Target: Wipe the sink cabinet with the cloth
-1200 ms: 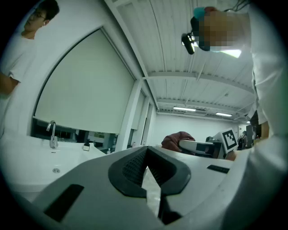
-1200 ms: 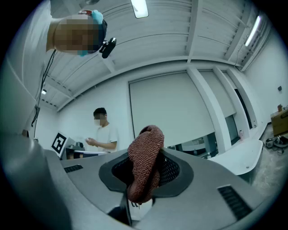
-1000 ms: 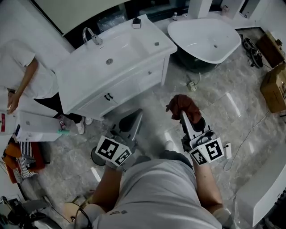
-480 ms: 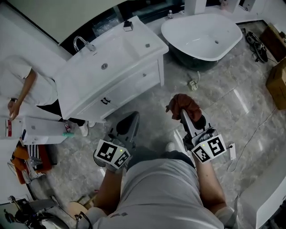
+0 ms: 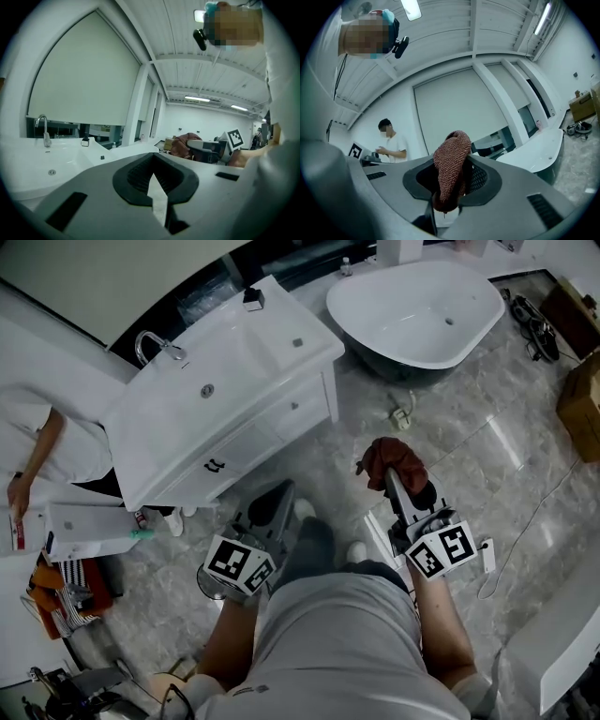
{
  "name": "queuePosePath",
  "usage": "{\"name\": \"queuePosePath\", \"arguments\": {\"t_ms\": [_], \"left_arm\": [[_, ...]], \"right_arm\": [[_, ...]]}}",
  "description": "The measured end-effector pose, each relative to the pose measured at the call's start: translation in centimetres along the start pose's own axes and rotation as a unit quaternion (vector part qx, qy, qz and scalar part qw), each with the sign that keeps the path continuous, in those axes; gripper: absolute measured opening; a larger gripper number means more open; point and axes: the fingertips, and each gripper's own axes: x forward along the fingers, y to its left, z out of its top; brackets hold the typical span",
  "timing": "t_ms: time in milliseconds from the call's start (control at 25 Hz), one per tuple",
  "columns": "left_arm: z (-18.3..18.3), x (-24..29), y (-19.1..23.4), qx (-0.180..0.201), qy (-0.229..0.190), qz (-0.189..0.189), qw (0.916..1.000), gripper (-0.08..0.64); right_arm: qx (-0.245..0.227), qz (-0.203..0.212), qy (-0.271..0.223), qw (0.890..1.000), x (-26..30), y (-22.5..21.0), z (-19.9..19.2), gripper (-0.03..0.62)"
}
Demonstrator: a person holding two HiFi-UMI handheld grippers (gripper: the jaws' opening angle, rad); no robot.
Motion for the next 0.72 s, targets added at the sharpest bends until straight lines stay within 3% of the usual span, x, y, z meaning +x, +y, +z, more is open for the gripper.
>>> {"name": "queuePosePath", "arguments": {"t_ms": [720], "left_arm": [[1.7,8.6,18.3,-0.026,0.03,-0.063,0.9972,0.011]], "right_arm": [[-0.006,-0.061,0.039,0.997,18.2,-1.9,-2.4,0.103]]}}
